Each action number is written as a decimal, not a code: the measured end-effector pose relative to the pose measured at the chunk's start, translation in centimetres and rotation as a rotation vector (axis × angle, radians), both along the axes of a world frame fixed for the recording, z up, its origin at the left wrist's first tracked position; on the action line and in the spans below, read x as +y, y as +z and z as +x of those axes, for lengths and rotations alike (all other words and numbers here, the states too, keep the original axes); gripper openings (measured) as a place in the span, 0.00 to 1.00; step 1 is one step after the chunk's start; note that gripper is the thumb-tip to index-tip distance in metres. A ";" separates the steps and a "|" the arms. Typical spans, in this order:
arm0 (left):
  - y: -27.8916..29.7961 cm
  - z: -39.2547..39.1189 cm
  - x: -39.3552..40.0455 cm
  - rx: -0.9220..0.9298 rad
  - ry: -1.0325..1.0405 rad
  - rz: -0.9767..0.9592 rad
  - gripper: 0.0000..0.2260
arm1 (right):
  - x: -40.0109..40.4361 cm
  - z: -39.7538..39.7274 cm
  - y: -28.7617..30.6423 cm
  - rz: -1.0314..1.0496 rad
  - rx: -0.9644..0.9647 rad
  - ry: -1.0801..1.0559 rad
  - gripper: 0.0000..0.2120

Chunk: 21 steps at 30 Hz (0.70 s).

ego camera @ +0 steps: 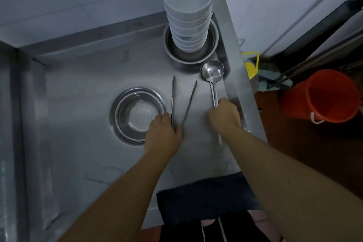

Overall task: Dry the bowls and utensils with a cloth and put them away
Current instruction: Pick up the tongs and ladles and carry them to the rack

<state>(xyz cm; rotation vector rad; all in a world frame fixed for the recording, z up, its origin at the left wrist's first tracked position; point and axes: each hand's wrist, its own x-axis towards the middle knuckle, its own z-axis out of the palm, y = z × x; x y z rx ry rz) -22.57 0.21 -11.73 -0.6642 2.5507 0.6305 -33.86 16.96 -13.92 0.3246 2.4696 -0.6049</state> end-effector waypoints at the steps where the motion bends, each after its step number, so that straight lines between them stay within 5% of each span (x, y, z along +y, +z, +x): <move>1: -0.2 -0.3 0.1 -0.017 0.014 0.011 0.24 | 0.0 0.1 0.0 -0.006 -0.002 0.001 0.12; 7: -1.1 -2.2 1.1 -0.071 0.063 0.007 0.30 | 0.4 0.8 -0.5 -0.168 -0.009 -0.132 0.06; 21: -1.5 -5.0 1.4 -0.136 -0.003 -0.105 0.26 | 1.7 0.9 -1.0 -0.342 -0.019 -0.360 0.16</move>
